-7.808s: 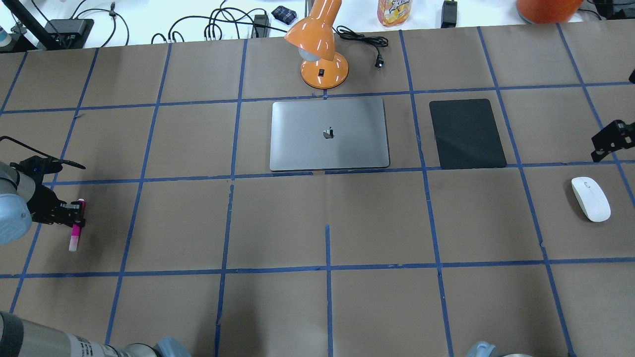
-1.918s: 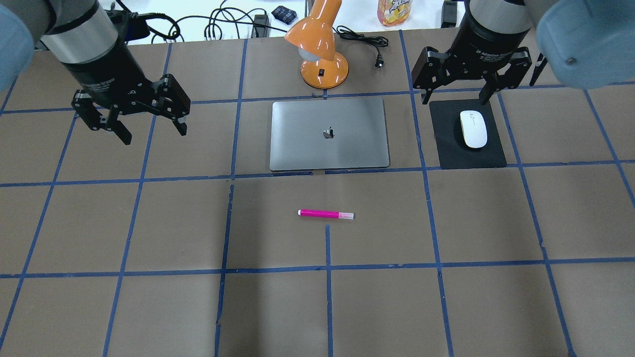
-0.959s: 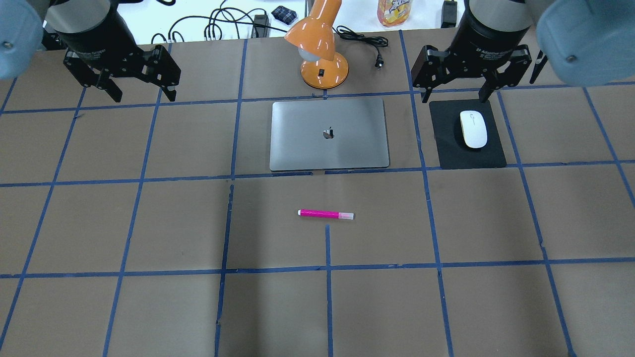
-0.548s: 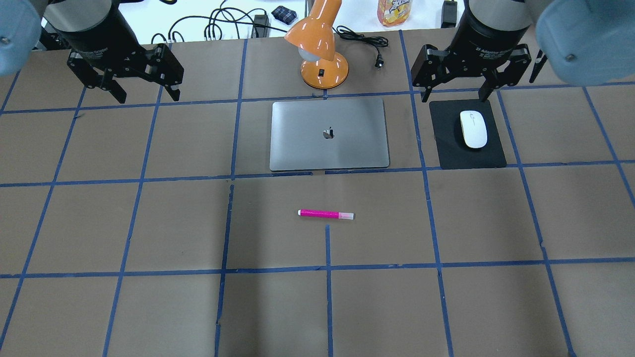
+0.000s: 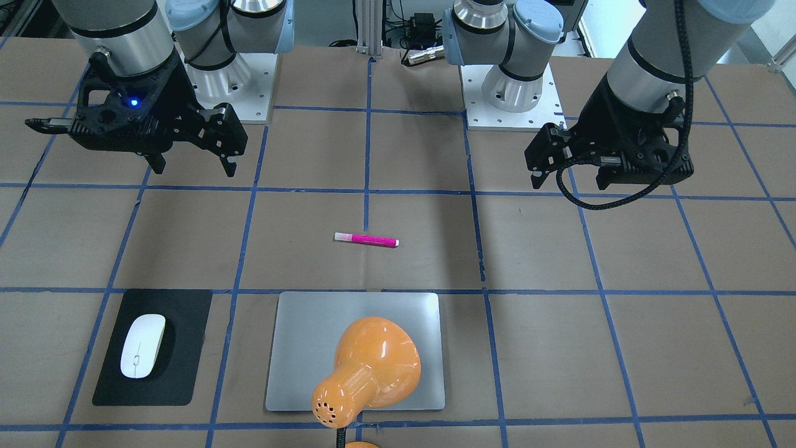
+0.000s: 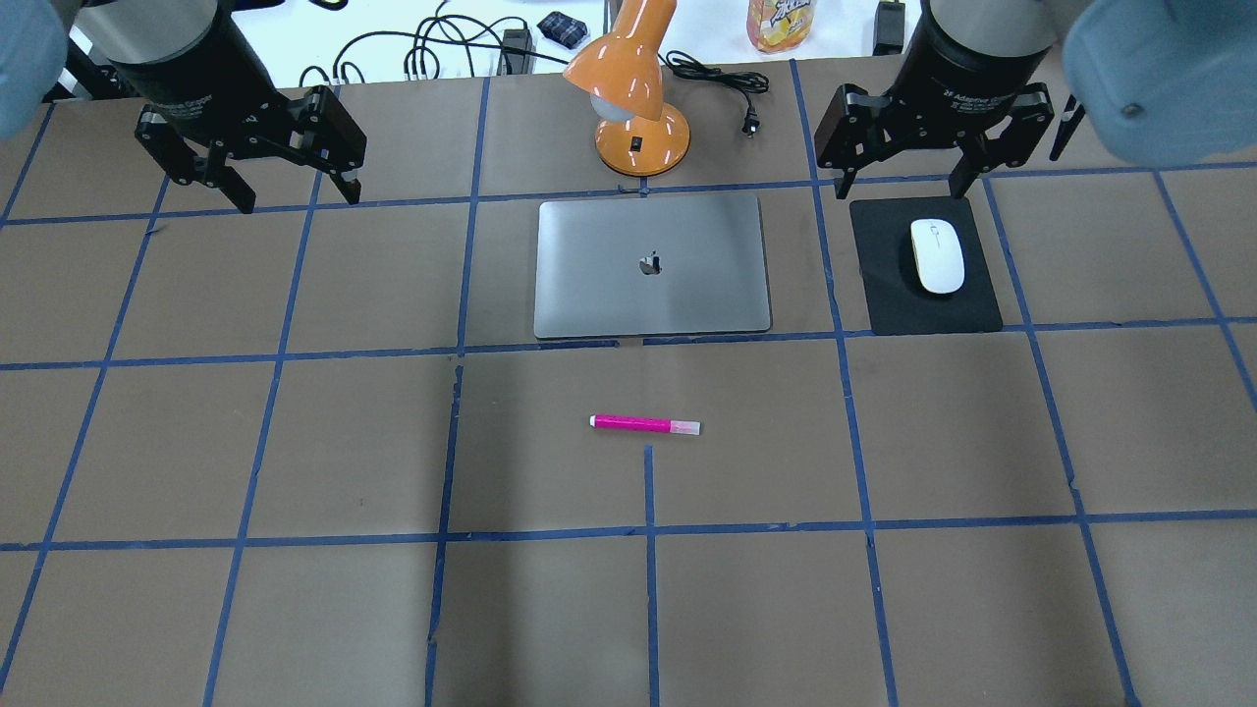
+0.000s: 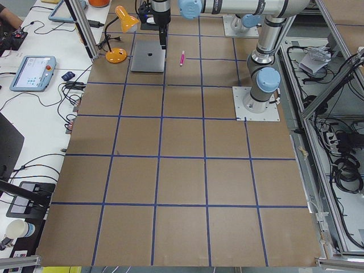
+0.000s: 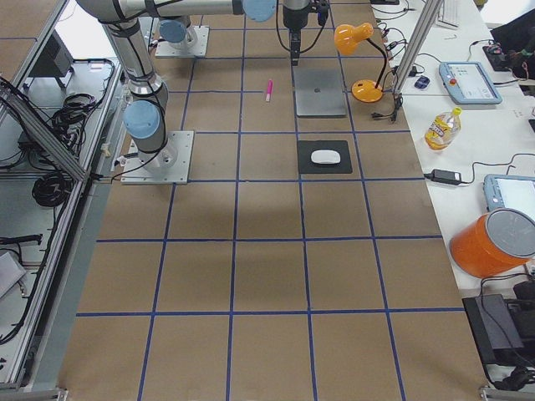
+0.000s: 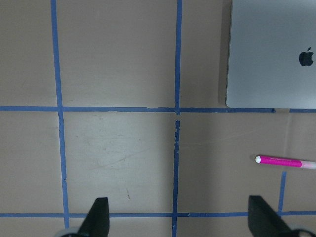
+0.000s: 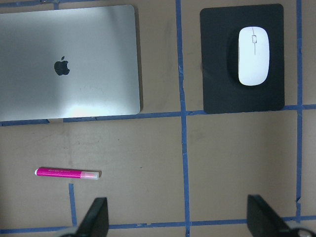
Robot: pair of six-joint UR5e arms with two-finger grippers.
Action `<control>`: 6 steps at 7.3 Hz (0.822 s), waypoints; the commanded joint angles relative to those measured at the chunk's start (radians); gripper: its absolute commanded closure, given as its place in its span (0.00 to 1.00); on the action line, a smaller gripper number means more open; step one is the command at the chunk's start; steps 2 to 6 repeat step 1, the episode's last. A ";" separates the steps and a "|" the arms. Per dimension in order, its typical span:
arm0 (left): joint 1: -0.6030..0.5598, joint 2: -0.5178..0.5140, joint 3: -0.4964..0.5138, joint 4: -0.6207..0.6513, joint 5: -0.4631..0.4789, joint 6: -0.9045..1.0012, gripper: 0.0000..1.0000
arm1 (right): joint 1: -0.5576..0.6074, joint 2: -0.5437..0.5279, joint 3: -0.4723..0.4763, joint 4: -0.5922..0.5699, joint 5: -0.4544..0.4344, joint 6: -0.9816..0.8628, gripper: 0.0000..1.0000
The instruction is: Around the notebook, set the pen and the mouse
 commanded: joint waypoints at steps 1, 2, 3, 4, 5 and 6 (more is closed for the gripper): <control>-0.002 -0.002 -0.001 -0.025 0.002 0.000 0.00 | 0.000 0.001 0.000 0.000 0.000 0.000 0.00; -0.002 -0.002 -0.001 -0.025 0.002 0.000 0.00 | 0.000 0.001 0.000 0.000 0.000 0.000 0.00; -0.002 -0.002 -0.001 -0.025 0.002 0.000 0.00 | 0.000 0.001 0.000 0.000 0.000 0.000 0.00; -0.002 -0.002 -0.001 -0.025 0.002 0.000 0.00 | 0.000 0.001 0.000 0.000 0.000 0.000 0.00; -0.002 -0.002 -0.001 -0.025 0.002 0.000 0.00 | 0.000 0.001 0.000 0.000 0.000 0.000 0.00; -0.002 -0.002 -0.001 -0.025 0.002 0.000 0.00 | 0.000 0.001 0.000 0.000 0.000 0.000 0.00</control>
